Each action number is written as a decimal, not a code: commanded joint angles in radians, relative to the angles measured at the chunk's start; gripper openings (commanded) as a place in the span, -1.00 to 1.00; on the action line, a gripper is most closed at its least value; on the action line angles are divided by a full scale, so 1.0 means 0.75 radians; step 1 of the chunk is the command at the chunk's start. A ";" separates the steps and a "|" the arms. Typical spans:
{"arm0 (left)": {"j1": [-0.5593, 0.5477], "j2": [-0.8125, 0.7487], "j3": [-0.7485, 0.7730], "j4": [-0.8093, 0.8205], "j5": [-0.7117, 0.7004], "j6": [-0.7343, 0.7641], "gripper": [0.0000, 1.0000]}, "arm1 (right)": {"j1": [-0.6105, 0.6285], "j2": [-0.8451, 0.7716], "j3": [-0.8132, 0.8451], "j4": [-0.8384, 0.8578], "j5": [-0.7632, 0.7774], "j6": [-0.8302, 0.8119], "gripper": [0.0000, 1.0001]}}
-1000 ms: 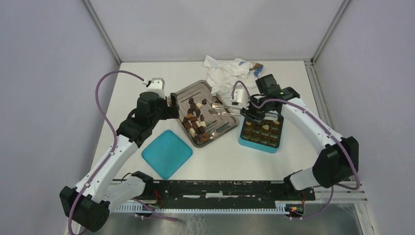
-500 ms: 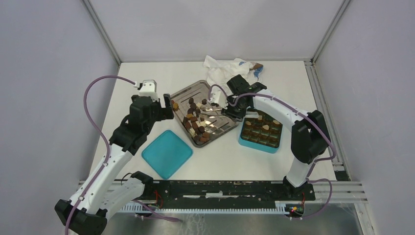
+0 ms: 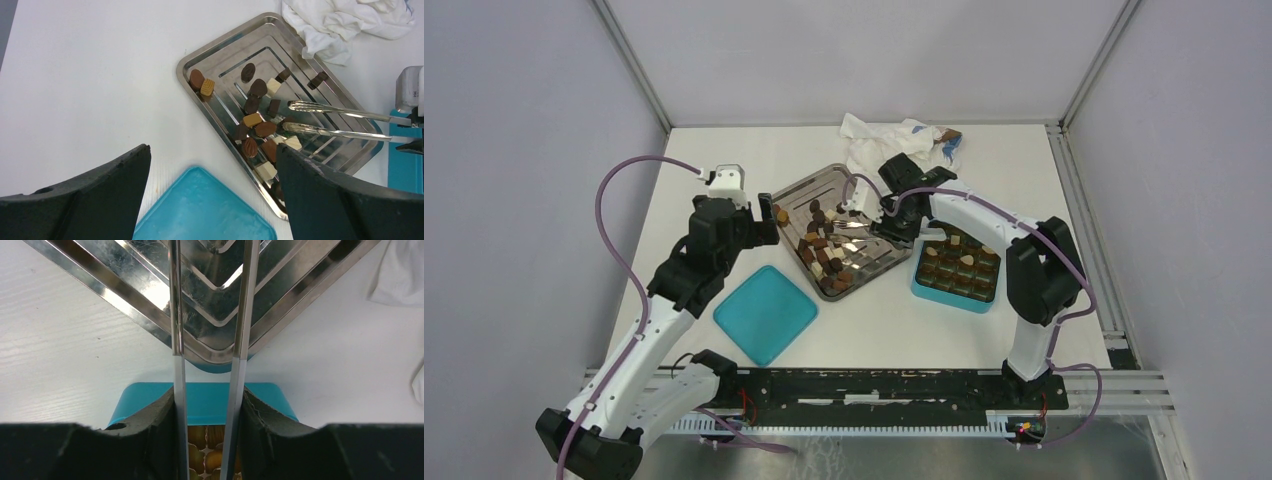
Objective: Pack the chocolate
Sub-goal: Pick up the fake chocolate from the plate.
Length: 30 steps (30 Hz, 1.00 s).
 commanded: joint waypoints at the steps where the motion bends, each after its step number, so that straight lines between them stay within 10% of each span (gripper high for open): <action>1: 0.004 -0.023 -0.004 0.046 0.008 0.071 0.98 | 0.010 0.012 0.053 0.011 -0.001 0.028 -0.11; 14: 0.003 -0.026 -0.006 0.046 0.011 0.074 0.98 | 0.010 0.042 0.059 0.010 0.044 0.042 -0.17; 30: 0.004 -0.037 -0.008 0.048 0.011 0.075 0.98 | 0.006 -0.100 -0.009 0.033 0.038 0.036 -0.88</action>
